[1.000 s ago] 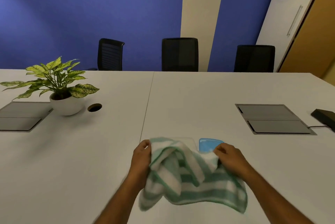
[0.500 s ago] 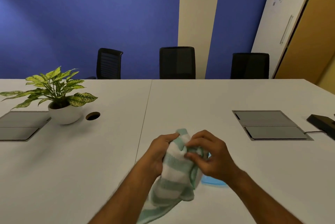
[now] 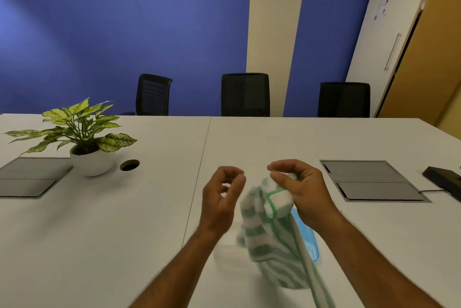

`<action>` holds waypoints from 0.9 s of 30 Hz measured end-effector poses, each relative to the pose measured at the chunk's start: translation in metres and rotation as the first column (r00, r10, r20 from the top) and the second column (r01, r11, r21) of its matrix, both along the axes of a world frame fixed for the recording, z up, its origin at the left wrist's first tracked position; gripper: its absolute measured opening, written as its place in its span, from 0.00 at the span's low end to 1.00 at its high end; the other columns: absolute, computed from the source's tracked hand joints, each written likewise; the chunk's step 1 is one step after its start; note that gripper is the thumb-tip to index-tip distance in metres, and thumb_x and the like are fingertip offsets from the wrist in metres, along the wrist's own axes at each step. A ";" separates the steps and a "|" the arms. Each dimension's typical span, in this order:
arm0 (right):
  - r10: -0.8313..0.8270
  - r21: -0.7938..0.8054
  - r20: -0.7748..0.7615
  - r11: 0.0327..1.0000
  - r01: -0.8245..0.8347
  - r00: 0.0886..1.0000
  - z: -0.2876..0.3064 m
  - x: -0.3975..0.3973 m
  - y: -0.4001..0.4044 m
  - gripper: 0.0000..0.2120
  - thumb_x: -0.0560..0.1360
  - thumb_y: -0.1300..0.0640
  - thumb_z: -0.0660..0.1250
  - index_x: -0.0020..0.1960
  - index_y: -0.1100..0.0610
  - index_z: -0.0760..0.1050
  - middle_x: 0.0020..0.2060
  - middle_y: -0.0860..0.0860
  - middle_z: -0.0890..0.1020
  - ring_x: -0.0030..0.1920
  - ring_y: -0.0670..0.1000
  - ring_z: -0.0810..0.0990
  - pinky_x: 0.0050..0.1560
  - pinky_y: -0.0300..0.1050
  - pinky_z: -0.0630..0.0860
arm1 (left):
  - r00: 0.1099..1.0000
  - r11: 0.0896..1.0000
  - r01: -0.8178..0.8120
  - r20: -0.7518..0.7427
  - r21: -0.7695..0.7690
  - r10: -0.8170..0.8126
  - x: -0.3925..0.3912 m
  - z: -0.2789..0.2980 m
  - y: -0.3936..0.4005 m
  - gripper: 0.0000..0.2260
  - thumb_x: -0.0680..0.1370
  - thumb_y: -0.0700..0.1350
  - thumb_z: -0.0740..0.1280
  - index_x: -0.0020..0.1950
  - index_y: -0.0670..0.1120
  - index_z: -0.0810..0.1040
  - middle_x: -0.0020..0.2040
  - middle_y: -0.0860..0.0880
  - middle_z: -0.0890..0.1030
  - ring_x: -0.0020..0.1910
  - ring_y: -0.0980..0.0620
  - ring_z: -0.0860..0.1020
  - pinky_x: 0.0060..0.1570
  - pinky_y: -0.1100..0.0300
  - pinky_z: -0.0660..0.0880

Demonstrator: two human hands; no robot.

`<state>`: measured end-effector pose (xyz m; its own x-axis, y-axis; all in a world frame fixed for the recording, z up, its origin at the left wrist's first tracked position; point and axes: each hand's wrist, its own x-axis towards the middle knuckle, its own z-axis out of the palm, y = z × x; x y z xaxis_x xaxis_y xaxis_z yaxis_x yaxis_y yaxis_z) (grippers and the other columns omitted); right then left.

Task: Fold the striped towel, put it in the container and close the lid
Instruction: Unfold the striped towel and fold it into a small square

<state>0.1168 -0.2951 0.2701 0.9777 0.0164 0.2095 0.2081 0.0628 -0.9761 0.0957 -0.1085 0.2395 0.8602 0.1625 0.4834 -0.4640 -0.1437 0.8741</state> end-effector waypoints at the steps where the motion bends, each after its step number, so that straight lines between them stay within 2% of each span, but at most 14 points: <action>1: -0.006 0.065 -0.040 0.998 0.008 0.999 0.004 0.000 0.002 0.06 0.69 0.62 0.76 0.44 0.54 0.85 0.45 0.51 0.87 0.45 0.51 0.84 0.46 0.50 0.82 | 0.994 0.997 0.060 0.093 0.048 -0.064 -0.004 -0.001 -0.003 0.14 0.74 0.58 0.66 0.50 0.49 0.80 0.47 0.54 0.83 0.49 0.51 0.81 0.45 0.64 0.76; 4: 0.022 0.276 -0.179 0.961 0.029 0.984 0.017 -0.002 0.006 0.07 0.64 0.61 0.77 0.41 0.56 0.84 0.41 0.56 0.86 0.38 0.52 0.83 0.37 0.45 0.83 | 0.952 0.945 0.128 0.231 0.301 -0.202 -0.011 -0.003 -0.014 0.26 0.68 0.64 0.73 0.60 0.49 0.78 0.56 0.56 0.80 0.55 0.50 0.78 0.52 0.63 0.74; 6: 0.037 0.368 -0.240 0.928 0.056 0.970 0.023 -0.001 0.007 0.11 0.61 0.58 0.77 0.42 0.59 0.83 0.38 0.56 0.85 0.35 0.51 0.83 0.35 0.44 0.83 | 0.944 0.917 0.088 0.261 0.389 -0.201 -0.011 -0.004 -0.023 0.30 0.67 0.60 0.77 0.64 0.48 0.78 0.58 0.54 0.80 0.57 0.52 0.77 0.55 0.61 0.75; 8: 0.028 0.416 -0.279 0.905 0.095 0.960 0.028 0.000 0.007 0.12 0.62 0.56 0.76 0.43 0.60 0.81 0.34 0.54 0.85 0.32 0.49 0.83 0.33 0.43 0.82 | 0.957 0.931 -0.011 0.274 0.365 -0.096 -0.010 -0.002 -0.030 0.19 0.72 0.53 0.76 0.58 0.45 0.82 0.53 0.52 0.83 0.52 0.52 0.79 0.51 0.55 0.78; 10: -0.008 0.392 -0.286 0.911 0.125 0.958 0.030 0.002 0.004 0.11 0.67 0.53 0.76 0.42 0.60 0.80 0.31 0.52 0.84 0.30 0.47 0.83 0.31 0.41 0.81 | 0.980 0.972 -0.056 0.200 0.228 0.010 -0.005 0.007 -0.032 0.07 0.76 0.47 0.72 0.50 0.45 0.84 0.44 0.54 0.85 0.43 0.54 0.81 0.44 0.56 0.79; 12: -0.037 0.288 -0.273 0.950 0.119 0.961 0.029 0.006 -0.002 0.16 0.67 0.46 0.75 0.42 0.60 0.82 0.32 0.51 0.84 0.30 0.48 0.82 0.30 0.41 0.79 | 0.996 0.993 -0.043 0.080 0.109 0.035 0.002 0.018 -0.031 0.05 0.79 0.47 0.69 0.48 0.46 0.83 0.40 0.54 0.83 0.38 0.54 0.80 0.38 0.63 0.78; 14: -0.093 0.064 -0.221 0.992 0.110 0.971 0.028 0.008 -0.009 0.25 0.67 0.38 0.72 0.41 0.62 0.81 0.32 0.54 0.81 0.31 0.52 0.78 0.31 0.44 0.75 | 1.000 0.998 -0.026 0.004 0.062 0.025 0.009 0.031 -0.029 0.06 0.80 0.47 0.67 0.49 0.47 0.81 0.41 0.52 0.83 0.40 0.51 0.80 0.39 0.60 0.77; 16: -0.147 -0.152 -0.124 0.980 0.128 0.981 0.029 0.010 -0.013 0.35 0.64 0.29 0.68 0.39 0.64 0.79 0.31 0.54 0.78 0.33 0.53 0.75 0.36 0.45 0.72 | 1.000 0.997 0.003 -0.027 0.076 -0.001 0.017 0.042 -0.028 0.05 0.81 0.45 0.66 0.52 0.47 0.82 0.43 0.51 0.84 0.42 0.53 0.81 0.40 0.62 0.77; 18: -0.157 -0.284 -0.041 0.949 0.139 0.987 0.033 0.010 -0.016 0.36 0.59 0.23 0.65 0.33 0.58 0.80 0.28 0.52 0.79 0.35 0.50 0.79 0.45 0.45 0.75 | 0.998 0.986 0.056 -0.011 0.155 -0.055 0.023 0.053 -0.027 0.06 0.81 0.44 0.65 0.54 0.47 0.82 0.46 0.53 0.84 0.44 0.58 0.80 0.42 0.70 0.75; 20: -0.066 -0.310 0.010 0.948 0.066 0.998 0.040 0.010 -0.017 0.31 0.58 0.23 0.67 0.32 0.52 0.81 0.28 0.51 0.79 0.36 0.48 0.80 0.49 0.46 0.77 | 0.991 0.957 0.128 0.011 0.262 -0.136 0.028 0.063 -0.027 0.07 0.81 0.43 0.65 0.56 0.47 0.82 0.49 0.53 0.84 0.45 0.60 0.79 0.45 0.74 0.73; 21: 0.019 -0.261 0.009 0.965 -0.016 1.000 0.043 0.010 -0.017 0.28 0.58 0.25 0.70 0.35 0.51 0.83 0.31 0.51 0.82 0.37 0.49 0.81 0.48 0.47 0.80 | 0.985 0.935 0.157 0.011 0.318 -0.169 0.030 0.068 -0.027 0.08 0.81 0.44 0.65 0.57 0.47 0.82 0.49 0.53 0.84 0.45 0.59 0.80 0.45 0.74 0.73; 23: 0.181 -0.126 -0.021 0.975 -0.182 0.983 0.050 0.008 -0.016 0.24 0.59 0.33 0.75 0.44 0.50 0.85 0.38 0.50 0.86 0.40 0.51 0.85 0.43 0.46 0.83 | 0.982 0.890 0.172 -0.001 0.422 -0.189 0.032 0.076 -0.030 0.07 0.81 0.47 0.66 0.57 0.50 0.81 0.44 0.57 0.82 0.42 0.59 0.79 0.41 0.75 0.73; 24: 0.217 -0.090 -0.021 0.972 -0.218 0.976 0.053 0.008 -0.016 0.21 0.59 0.37 0.76 0.45 0.50 0.85 0.39 0.49 0.87 0.41 0.51 0.86 0.41 0.45 0.84 | 0.984 0.876 0.162 -0.007 0.453 -0.179 0.033 0.079 -0.031 0.06 0.81 0.48 0.66 0.57 0.52 0.79 0.40 0.59 0.79 0.38 0.61 0.78 0.38 0.76 0.72; 27: 0.158 -0.096 0.028 0.983 -0.154 0.987 0.061 0.009 -0.018 0.17 0.57 0.42 0.76 0.41 0.52 0.85 0.37 0.48 0.86 0.38 0.49 0.85 0.39 0.43 0.83 | 0.990 0.857 0.123 -0.009 0.500 -0.137 0.037 0.086 -0.029 0.05 0.79 0.50 0.69 0.53 0.56 0.75 0.34 0.59 0.75 0.31 0.62 0.75 0.32 0.75 0.68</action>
<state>0.1259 -0.3133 0.3314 0.9537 0.1892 0.2339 0.2371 0.0059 -0.9715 0.1329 -0.1377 0.3255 0.8426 -0.2188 0.4921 -0.5307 -0.4932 0.6893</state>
